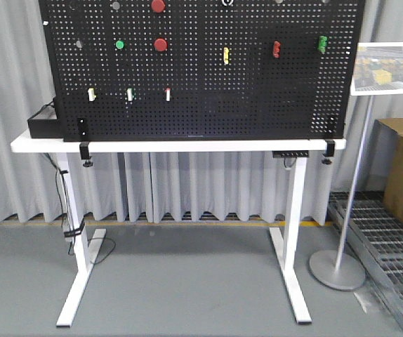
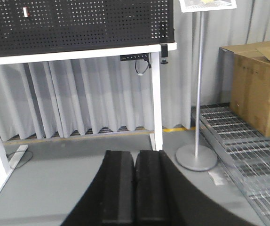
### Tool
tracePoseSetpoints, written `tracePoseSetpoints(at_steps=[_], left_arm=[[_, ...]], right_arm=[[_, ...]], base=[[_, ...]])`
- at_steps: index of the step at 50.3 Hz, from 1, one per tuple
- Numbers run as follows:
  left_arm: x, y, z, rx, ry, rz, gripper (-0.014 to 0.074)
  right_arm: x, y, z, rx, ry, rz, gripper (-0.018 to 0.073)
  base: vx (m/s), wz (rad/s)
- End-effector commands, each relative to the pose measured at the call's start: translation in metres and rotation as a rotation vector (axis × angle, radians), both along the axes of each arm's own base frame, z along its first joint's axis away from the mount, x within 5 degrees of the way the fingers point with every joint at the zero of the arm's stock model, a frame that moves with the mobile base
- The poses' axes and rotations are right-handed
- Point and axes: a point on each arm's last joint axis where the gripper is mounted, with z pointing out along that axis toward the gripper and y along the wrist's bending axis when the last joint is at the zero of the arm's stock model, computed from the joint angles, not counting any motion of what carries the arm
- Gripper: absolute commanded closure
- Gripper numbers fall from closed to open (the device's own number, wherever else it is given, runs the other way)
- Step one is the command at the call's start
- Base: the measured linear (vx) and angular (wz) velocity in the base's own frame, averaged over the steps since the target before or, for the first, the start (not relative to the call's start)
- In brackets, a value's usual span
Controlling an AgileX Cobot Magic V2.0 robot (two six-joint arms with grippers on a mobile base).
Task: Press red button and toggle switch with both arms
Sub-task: 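Drive the base forward up to the black pegboard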
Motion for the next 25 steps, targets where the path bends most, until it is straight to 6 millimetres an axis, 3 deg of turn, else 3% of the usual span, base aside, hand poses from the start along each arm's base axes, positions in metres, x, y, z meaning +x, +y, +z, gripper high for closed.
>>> tracePoseSetpoints(at_steps=[1,25], left_arm=[[0.0009,0.0003,-0.0030,-0.020,-0.064,0.005,0.0595],[0.0009,0.0003,-0.0030,-0.020,-0.064,0.005,0.0595]], right_arm=[[-0.0004,0.0000,0.0046,-0.016,-0.087,-0.003,0.0562],[-0.0004,0.0000,0.0046,-0.016,-0.087,-0.003,0.0562]], base=[[0.47,0.03],[0.48,0.04]])
